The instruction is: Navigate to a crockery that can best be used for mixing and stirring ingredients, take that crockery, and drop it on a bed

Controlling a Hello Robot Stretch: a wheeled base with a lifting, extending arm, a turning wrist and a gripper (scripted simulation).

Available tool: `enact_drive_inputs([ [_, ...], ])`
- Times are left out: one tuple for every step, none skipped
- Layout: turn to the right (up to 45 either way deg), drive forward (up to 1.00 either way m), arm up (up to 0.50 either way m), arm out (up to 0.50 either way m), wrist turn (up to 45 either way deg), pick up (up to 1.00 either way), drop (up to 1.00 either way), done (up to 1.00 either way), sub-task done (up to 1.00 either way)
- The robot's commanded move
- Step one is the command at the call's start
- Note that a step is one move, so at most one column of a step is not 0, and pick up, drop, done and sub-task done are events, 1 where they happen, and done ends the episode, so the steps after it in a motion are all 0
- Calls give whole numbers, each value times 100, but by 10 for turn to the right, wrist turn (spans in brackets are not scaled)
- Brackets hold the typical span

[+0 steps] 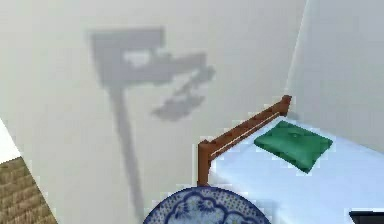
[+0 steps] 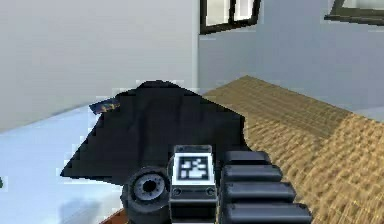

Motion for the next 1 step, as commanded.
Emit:
enact_drive_inputs([
  [-450, 0, 0, 0, 0, 0, 0, 0, 0],
])
